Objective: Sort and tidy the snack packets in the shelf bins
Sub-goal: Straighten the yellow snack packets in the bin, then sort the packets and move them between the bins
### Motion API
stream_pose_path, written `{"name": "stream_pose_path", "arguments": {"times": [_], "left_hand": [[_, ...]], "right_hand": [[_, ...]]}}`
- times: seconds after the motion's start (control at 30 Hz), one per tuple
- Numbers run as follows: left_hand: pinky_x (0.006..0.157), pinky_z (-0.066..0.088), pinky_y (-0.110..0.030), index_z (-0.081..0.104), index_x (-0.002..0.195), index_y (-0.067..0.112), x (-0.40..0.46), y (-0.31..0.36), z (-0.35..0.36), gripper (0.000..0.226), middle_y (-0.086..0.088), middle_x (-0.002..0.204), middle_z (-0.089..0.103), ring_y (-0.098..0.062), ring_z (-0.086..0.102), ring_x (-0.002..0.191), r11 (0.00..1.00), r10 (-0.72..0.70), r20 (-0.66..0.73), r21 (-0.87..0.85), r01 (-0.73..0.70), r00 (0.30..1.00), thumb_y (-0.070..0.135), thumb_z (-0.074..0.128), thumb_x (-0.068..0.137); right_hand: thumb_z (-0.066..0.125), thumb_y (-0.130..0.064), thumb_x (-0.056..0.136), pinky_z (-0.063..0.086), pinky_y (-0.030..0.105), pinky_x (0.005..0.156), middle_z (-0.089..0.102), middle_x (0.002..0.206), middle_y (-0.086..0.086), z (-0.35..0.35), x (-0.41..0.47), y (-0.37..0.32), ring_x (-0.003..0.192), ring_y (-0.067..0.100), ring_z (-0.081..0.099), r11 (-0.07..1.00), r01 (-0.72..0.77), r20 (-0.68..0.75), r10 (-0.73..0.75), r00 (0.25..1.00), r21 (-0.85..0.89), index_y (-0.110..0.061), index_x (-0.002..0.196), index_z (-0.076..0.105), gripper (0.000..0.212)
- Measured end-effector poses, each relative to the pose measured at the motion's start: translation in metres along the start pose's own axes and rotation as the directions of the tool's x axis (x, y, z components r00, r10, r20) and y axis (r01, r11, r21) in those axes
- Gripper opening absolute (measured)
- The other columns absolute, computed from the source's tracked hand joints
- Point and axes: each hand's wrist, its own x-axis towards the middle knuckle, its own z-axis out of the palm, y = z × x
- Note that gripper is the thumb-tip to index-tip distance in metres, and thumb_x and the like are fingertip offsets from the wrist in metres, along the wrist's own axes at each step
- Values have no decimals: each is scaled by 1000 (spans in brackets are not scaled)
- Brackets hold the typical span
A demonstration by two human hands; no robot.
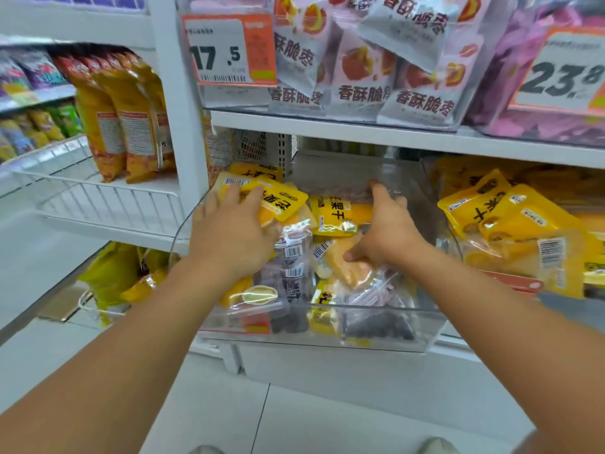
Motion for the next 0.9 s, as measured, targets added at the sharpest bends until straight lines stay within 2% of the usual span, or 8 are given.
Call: {"name": "stream_pose_path", "arguments": {"times": [0.17, 0.23, 0.33, 0.43, 0.53, 0.63, 0.73, 0.9], "left_hand": [[120, 8, -52, 3, 158, 36, 7, 11, 2, 75, -11, 166, 0, -40, 4, 150, 996, -92, 42, 14, 92, 995, 63, 38, 98], [120, 4, -54, 4, 157, 41, 9, 15, 0, 72, -10, 166, -10, -40, -5, 150, 994, -106, 79, -14, 107, 991, 66, 36, 98], [120, 0, -55, 5, 158, 40, 8, 19, -6, 77, -7, 165, -19, -41, -14, 150, 996, -89, 148, 12, 88, 985, 73, 33, 94], [122, -1, -51, -2, 159, 35, 4, 10, -16, 91, -4, 165, -23, -35, -18, 151, 999, -48, 208, 35, 42, 977, 79, 35, 88], [125, 1, -46, -1, 160, 30, -4, -9, -18, 85, -1, 166, -18, -27, -16, 152, 995, 61, 184, 65, -74, 981, 72, 33, 94], [125, 0, -43, -2, 159, 36, -13, -21, -14, 76, 4, 167, -13, -24, -12, 154, 990, 110, 157, 76, -123, 981, 69, 25, 96], [124, 8, -46, 6, 159, 33, -15, -14, -4, 74, -1, 168, -3, -31, 0, 153, 997, 50, 35, 62, -52, 998, 69, 26, 97], [124, 3, -48, 15, 159, 25, 3, -4, 4, 72, -10, 167, 1, -36, -2, 153, 999, 12, -49, 32, -10, 999, 61, 33, 100]], "right_hand": [[101, -26, 48, 47, 32, 97, 51, 144, 6, 4, 17, 0, 129, 27, 52, 992, -34, 6, 33, 999, 124, -18, 146, 44, 114], [100, -24, 51, 47, 31, 90, 43, 147, 9, 4, 15, -5, 129, 30, 51, 991, -65, 65, 58, 996, 117, -21, 149, 40, 114], [99, -30, 51, 44, 42, 103, 16, 152, 15, 12, 6, -12, 132, 40, 44, 991, -77, 141, 93, 986, -112, -28, 153, 21, 129], [100, -33, 48, 43, 43, 106, 25, 149, 17, 19, 8, -12, 128, 41, 49, 985, -46, 154, 72, 985, -166, -27, 151, 25, 128], [99, -28, 48, 51, 40, 95, 56, 133, 13, 14, 14, -11, 117, 35, 60, 987, 38, 52, -30, 998, -154, -26, 138, 52, 101], [80, -6, 70, 59, 42, 83, 70, 113, 10, 13, 15, -10, 100, 35, 67, 985, 113, -121, -129, 984, -130, -26, 109, 73, 45], [60, 3, 76, 60, 41, 79, 73, 99, 6, 10, 15, -8, 88, 31, 69, 991, 134, -285, -130, 950, -6, -29, 81, 77, 37], [80, -6, 76, 57, 26, 70, 69, 68, -7, -19, 6, -6, 67, 10, 66, 923, 198, -472, -20, 881, 331, -28, 72, 78, 22]]}}
